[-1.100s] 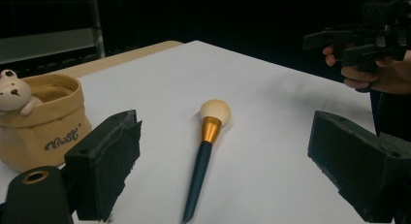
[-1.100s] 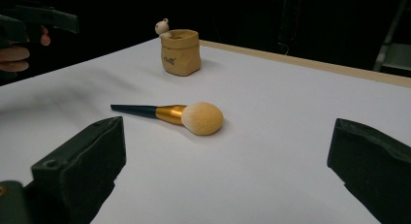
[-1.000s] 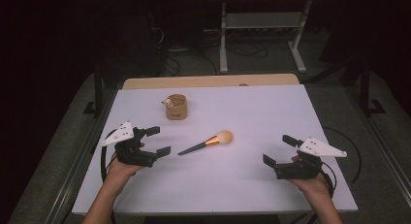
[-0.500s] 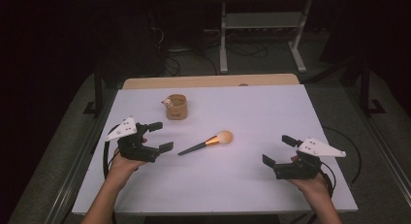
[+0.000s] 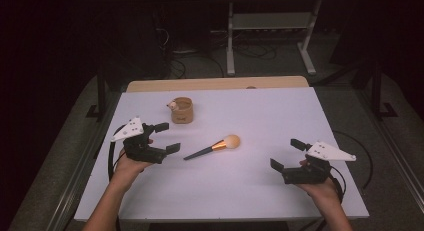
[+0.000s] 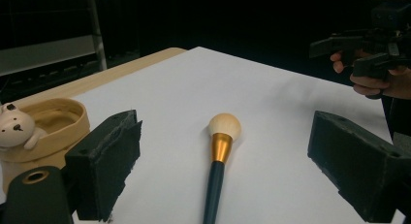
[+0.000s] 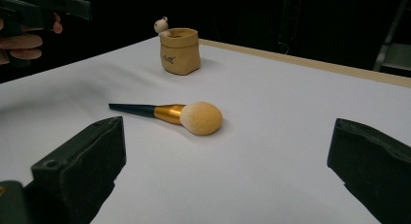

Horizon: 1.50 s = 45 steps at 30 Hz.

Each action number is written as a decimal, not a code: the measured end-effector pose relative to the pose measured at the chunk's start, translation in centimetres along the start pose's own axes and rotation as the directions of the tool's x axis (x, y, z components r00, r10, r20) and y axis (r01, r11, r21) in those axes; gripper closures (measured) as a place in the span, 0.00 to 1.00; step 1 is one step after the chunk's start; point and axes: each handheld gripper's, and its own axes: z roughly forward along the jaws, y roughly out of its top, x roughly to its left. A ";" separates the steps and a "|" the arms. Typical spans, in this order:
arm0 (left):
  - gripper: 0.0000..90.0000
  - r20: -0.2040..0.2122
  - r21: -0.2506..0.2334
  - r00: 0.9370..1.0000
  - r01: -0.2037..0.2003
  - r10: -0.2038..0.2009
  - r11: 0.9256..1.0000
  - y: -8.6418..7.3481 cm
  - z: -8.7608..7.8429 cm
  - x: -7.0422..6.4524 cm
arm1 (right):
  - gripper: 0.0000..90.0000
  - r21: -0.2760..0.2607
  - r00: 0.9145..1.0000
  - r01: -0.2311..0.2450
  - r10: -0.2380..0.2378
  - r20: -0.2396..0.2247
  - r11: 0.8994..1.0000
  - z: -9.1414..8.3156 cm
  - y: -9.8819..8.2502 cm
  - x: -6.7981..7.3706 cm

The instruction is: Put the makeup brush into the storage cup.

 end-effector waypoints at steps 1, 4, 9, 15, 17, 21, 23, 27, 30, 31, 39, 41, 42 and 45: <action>0.12 0.000 0.000 1.000 0.003 -0.003 1.000 0.0 0.1 0.0 | 0.00 0.001 1.000 -0.001 0.001 0.000 1.000 0.0 0.0 0.0; 0.12 0.004 0.000 1.000 -0.003 0.003 1.000 0.2 0.3 0.2 | 0.00 -0.001 1.000 -0.001 0.001 0.002 1.000 0.0 0.0 0.0; 0.12 0.010 0.003 1.000 -0.009 0.009 1.000 0.4 0.8 0.4 | 0.00 -0.002 1.000 -0.004 0.004 0.002 1.000 0.0 0.0 0.0; 0.12 0.018 0.005 1.000 -0.011 0.011 1.000 0.6 1.4 0.5 | 0.00 -0.004 1.000 -0.004 0.004 0.007 1.000 -0.1 0.0 -0.1; 0.12 0.020 0.011 1.000 -0.018 0.018 1.000 0.6 1.6 0.6 | 0.00 -0.004 1.000 -0.005 0.005 0.007 1.000 -0.1 0.0 -0.2; 0.12 0.026 0.008 1.000 -0.015 0.014 1.000 0.8 2.0 0.7 | 0.00 -0.004 1.000 -0.005 0.005 0.007 1.000 -0.1 0.0 -0.2; 0.12 0.028 0.005 1.000 -0.014 0.013 1.000 0.9 2.1 0.8 | 0.00 -0.003 1.000 -0.005 0.005 0.006 1.000 -0.1 0.0 -0.2; 0.12 0.034 0.008 0.999 -0.023 0.023 1.000 1.1 2.4 0.9 | 0.00 -0.002 1.000 -0.005 0.005 0.005 1.000 -0.1 0.0 -0.1; 0.14 0.040 0.011 0.999 -0.025 0.024 1.000 1.3 2.6 1.0 | 0.00 -0.004 1.000 -0.002 0.002 0.005 1.000 0.0 0.0 -0.1; 0.14 0.041 0.012 0.999 -0.023 0.023 1.000 1.3 2.7 1.1 | 0.00 -0.004 1.000 -0.002 0.002 0.004 1.000 0.0 0.0 -0.1; 0.14 0.040 0.017 0.999 -0.032 0.032 0.999 1.5 3.3 1.3 | 0.00 -0.005 1.000 -0.003 0.004 0.004 1.000 0.0 0.0 -0.2; 0.14 0.040 0.018 0.999 -0.035 0.034 0.999 1.6 3.6 1.3 | 0.00 -0.005 1.000 -0.003 0.003 0.004 1.000 0.0 0.0 -0.2; 0.14 0.039 0.019 0.999 -0.037 0.036 0.999 1.6 3.7 1.3 | 0.00 -0.005 1.000 -0.004 0.004 0.004 1.000 0.0 0.1 -0.2; 0.14 0.042 0.025 0.998 -0.044 0.043 0.999 1.7 4.0 1.3 | 0.00 -0.006 1.000 -0.005 0.005 0.004 1.000 0.0 0.0 -0.2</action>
